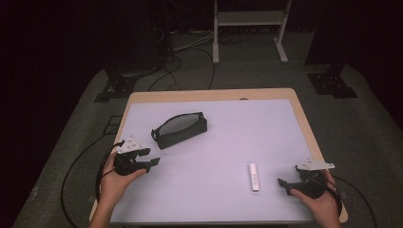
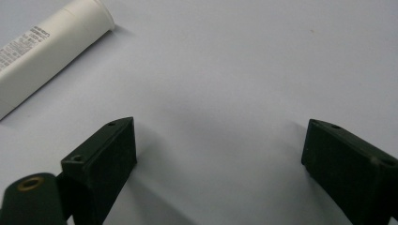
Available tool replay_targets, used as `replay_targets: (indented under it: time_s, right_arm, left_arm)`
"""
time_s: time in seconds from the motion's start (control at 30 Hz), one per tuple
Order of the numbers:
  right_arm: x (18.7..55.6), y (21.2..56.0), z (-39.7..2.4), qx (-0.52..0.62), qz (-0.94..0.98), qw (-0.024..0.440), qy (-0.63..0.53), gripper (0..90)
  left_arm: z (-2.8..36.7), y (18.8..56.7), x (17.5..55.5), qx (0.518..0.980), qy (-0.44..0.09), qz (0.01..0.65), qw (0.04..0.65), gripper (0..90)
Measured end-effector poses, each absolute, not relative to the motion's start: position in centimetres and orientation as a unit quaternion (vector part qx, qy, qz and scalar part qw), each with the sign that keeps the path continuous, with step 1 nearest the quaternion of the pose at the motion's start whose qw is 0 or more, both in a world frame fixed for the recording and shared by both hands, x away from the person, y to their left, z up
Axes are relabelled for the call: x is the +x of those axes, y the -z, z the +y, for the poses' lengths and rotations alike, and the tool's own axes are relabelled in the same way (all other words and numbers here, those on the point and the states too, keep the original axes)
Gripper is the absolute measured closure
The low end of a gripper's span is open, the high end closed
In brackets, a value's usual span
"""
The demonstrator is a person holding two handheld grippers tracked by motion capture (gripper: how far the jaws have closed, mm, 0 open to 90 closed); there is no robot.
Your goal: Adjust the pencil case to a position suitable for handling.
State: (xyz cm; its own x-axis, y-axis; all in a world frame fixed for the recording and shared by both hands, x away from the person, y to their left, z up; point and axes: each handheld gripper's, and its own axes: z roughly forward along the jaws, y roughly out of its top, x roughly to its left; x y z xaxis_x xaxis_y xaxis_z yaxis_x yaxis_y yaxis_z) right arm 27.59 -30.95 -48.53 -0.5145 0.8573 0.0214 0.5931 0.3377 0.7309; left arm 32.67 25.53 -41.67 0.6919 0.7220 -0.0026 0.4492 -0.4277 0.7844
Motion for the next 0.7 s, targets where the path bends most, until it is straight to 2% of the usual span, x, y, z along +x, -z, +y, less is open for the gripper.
replay_targets:
  time_s: [0.7]
  right_arm:
    - [27.6,48.5,-31.0,0.455,0.796,0.187,-0.352,9.6]
  left_arm:
    - [25.2,39.0,35.7,0.825,-0.181,0.336,0.417,51.5]
